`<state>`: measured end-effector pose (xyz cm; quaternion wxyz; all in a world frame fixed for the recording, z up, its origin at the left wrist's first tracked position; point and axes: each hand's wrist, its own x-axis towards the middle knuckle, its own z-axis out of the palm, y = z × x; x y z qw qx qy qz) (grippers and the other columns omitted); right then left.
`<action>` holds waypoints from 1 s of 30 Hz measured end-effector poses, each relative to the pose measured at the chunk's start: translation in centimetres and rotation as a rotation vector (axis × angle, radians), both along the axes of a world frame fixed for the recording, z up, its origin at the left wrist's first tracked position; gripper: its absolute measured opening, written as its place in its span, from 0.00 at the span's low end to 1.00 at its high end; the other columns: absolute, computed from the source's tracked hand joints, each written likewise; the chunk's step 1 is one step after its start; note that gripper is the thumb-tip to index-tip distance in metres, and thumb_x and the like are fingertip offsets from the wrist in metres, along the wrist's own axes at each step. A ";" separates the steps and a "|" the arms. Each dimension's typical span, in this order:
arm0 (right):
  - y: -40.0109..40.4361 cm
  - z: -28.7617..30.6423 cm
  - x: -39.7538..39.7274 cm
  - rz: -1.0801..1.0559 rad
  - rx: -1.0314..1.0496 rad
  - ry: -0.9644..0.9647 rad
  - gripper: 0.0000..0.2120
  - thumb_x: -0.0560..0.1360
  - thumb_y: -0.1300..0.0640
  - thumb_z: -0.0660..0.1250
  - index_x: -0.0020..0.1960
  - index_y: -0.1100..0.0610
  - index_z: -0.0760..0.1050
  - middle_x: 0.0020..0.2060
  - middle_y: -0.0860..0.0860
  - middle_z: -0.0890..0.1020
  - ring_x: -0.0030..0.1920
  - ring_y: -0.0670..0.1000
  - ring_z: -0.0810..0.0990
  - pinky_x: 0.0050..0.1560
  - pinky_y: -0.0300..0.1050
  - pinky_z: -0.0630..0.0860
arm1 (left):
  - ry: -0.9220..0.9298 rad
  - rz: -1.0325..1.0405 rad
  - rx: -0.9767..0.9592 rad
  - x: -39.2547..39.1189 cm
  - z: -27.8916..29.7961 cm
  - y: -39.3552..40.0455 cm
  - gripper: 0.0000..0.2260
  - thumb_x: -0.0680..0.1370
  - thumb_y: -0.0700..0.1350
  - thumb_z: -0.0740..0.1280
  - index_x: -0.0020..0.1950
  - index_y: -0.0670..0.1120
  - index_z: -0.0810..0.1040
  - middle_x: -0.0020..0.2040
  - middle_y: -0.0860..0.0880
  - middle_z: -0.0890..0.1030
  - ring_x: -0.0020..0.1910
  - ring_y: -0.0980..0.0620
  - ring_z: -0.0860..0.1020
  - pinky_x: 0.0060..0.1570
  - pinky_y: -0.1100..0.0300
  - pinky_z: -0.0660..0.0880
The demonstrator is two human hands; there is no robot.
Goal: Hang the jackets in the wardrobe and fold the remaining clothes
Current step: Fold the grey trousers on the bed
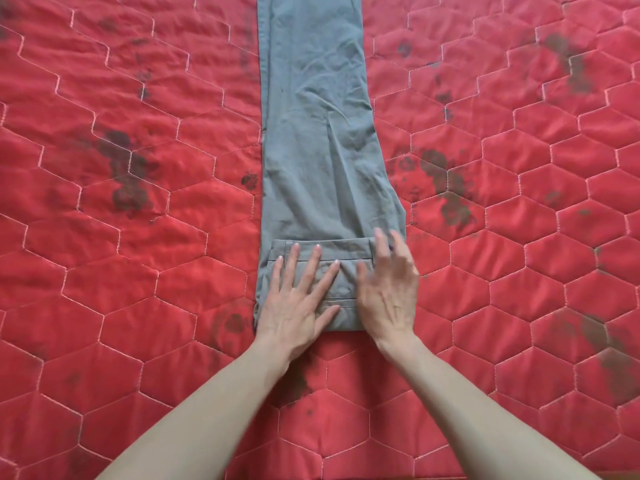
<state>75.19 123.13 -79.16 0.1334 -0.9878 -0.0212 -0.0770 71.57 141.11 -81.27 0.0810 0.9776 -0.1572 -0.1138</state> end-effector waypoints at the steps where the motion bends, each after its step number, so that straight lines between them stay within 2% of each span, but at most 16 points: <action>1: 0.1 -0.2 0.0 0.215 -0.056 -0.006 0.27 0.85 0.49 0.59 0.81 0.57 0.63 0.78 0.59 0.66 0.79 0.58 0.64 0.76 0.54 0.65 | 0.004 0.039 0.008 0.3 0.1 -0.4 0.34 0.81 0.64 0.55 0.84 0.54 0.53 0.85 0.44 0.51 0.83 0.34 0.48 0.78 0.33 0.52; 3: 0.2 -0.4 0.0 0.483 -0.105 0.080 0.29 0.86 0.43 0.56 0.82 0.55 0.60 0.82 0.55 0.60 0.82 0.53 0.57 0.79 0.58 0.61 | 0.021 0.085 0.015 0.8 0.1 -0.8 0.36 0.79 0.62 0.57 0.84 0.51 0.54 0.85 0.43 0.50 0.83 0.34 0.47 0.78 0.32 0.50; 4: -0.3 -0.8 0.1 0.510 -0.107 0.138 0.30 0.86 0.41 0.55 0.83 0.55 0.59 0.82 0.53 0.59 0.83 0.52 0.55 0.79 0.58 0.61 | 0.026 0.082 0.010 1.0 0.1 -0.8 0.36 0.79 0.62 0.58 0.84 0.51 0.55 0.85 0.43 0.49 0.83 0.35 0.46 0.78 0.33 0.50; 7: -1.9 -1.4 0.5 0.414 -0.089 0.226 0.34 0.84 0.38 0.53 0.83 0.57 0.58 0.83 0.52 0.59 0.83 0.51 0.54 0.81 0.57 0.57 | 0.011 0.044 -0.055 1.4 0.3 0.4 0.36 0.80 0.66 0.57 0.84 0.50 0.56 0.85 0.44 0.50 0.84 0.39 0.46 0.80 0.37 0.50; 10: -3.1 -1.6 1.2 0.469 -0.044 0.251 0.35 0.84 0.38 0.55 0.83 0.58 0.57 0.83 0.52 0.58 0.83 0.51 0.53 0.81 0.58 0.56 | 0.012 -0.074 -0.103 2.2 0.4 2.5 0.37 0.82 0.65 0.57 0.85 0.47 0.53 0.85 0.44 0.50 0.84 0.44 0.47 0.80 0.41 0.55; 15: -5.4 -1.1 3.4 0.750 -0.103 0.354 0.40 0.82 0.35 0.57 0.84 0.57 0.50 0.84 0.52 0.51 0.84 0.50 0.47 0.81 0.58 0.55 | 0.006 -0.389 -0.100 3.9 0.2 7.8 0.32 0.84 0.55 0.58 0.85 0.46 0.53 0.85 0.45 0.51 0.84 0.46 0.49 0.81 0.45 0.54; 18: -7.7 -0.7 5.7 1.010 -0.179 0.394 0.44 0.81 0.30 0.56 0.85 0.56 0.47 0.84 0.53 0.49 0.84 0.52 0.45 0.82 0.57 0.52 | -0.032 -0.465 -0.076 4.4 -0.1 10.4 0.28 0.84 0.48 0.55 0.84 0.44 0.56 0.84 0.44 0.54 0.83 0.45 0.52 0.80 0.45 0.57; 21: -10.2 -0.1 7.8 1.191 -0.219 0.450 0.48 0.78 0.26 0.56 0.85 0.55 0.46 0.84 0.53 0.47 0.84 0.53 0.44 0.83 0.54 0.46 | -0.066 -0.506 -0.011 4.4 0.4 11.6 0.32 0.79 0.42 0.57 0.83 0.41 0.56 0.84 0.42 0.55 0.83 0.43 0.54 0.79 0.45 0.59; 23: -11.3 0.6 9.0 1.283 -0.253 0.483 0.49 0.77 0.29 0.60 0.85 0.55 0.44 0.84 0.54 0.45 0.84 0.53 0.42 0.83 0.54 0.46 | -0.085 -0.540 0.026 4.4 0.8 11.6 0.30 0.79 0.38 0.53 0.83 0.39 0.55 0.84 0.39 0.55 0.83 0.41 0.54 0.78 0.43 0.62; 24: -11.8 0.9 9.6 1.322 -0.290 0.501 0.50 0.76 0.34 0.63 0.85 0.56 0.42 0.84 0.54 0.44 0.84 0.53 0.41 0.83 0.54 0.47 | -0.082 -0.554 0.039 4.4 0.9 11.6 0.30 0.79 0.36 0.51 0.83 0.38 0.54 0.83 0.38 0.54 0.83 0.40 0.54 0.77 0.43 0.64; 27: -12.5 1.1 10.9 1.365 -0.390 0.456 0.54 0.68 0.46 0.68 0.85 0.58 0.43 0.84 0.54 0.45 0.84 0.52 0.43 0.82 0.53 0.52 | -0.045 -0.606 0.086 5.1 1.6 11.9 0.37 0.73 0.35 0.54 0.83 0.38 0.50 0.84 0.38 0.49 0.83 0.40 0.50 0.79 0.44 0.60; 30: -12.4 0.4 10.7 1.360 -0.369 0.255 0.41 0.73 0.53 0.66 0.83 0.60 0.55 0.83 0.57 0.55 0.83 0.55 0.54 0.81 0.52 0.54 | -0.016 -0.660 0.117 5.9 2.2 12.1 0.40 0.71 0.36 0.55 0.84 0.38 0.49 0.84 0.38 0.49 0.84 0.41 0.49 0.80 0.45 0.57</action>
